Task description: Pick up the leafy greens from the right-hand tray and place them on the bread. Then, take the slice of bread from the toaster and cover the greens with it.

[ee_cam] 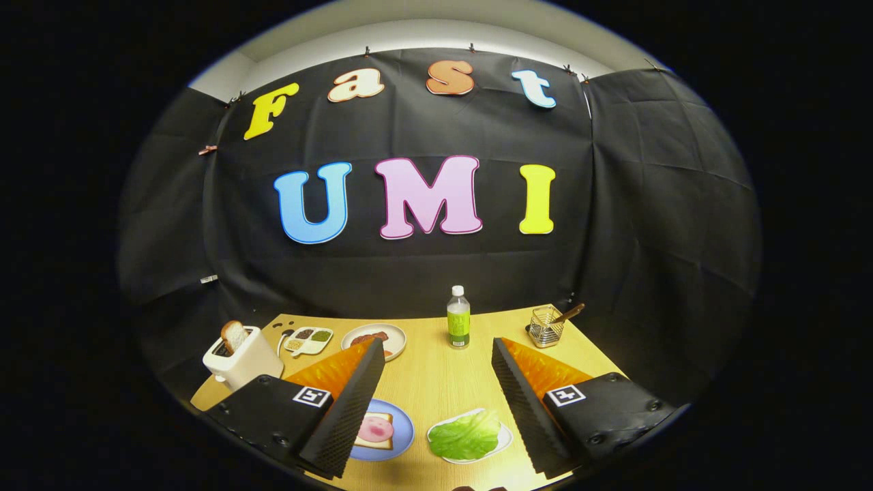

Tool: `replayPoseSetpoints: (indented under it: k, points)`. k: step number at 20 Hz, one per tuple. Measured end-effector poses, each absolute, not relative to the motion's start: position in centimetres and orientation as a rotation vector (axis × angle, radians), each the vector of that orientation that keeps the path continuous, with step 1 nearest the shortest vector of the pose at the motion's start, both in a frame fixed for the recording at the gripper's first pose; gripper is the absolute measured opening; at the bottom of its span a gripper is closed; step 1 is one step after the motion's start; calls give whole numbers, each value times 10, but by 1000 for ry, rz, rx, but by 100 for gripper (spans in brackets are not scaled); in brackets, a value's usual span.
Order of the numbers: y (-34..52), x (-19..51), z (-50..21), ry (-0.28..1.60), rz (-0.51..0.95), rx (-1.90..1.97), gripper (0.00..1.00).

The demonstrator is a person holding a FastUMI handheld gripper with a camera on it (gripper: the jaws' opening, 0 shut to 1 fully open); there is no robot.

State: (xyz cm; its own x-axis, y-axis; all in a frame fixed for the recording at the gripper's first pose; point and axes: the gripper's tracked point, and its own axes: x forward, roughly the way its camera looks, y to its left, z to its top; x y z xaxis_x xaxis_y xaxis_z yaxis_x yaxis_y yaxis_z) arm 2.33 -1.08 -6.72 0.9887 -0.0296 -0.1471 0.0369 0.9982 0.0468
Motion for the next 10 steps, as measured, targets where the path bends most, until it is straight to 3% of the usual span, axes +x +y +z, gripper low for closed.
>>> replayPoseSetpoints:
  k: [10]
  points:
    - [-27,50,-180,352,-62,1,98]
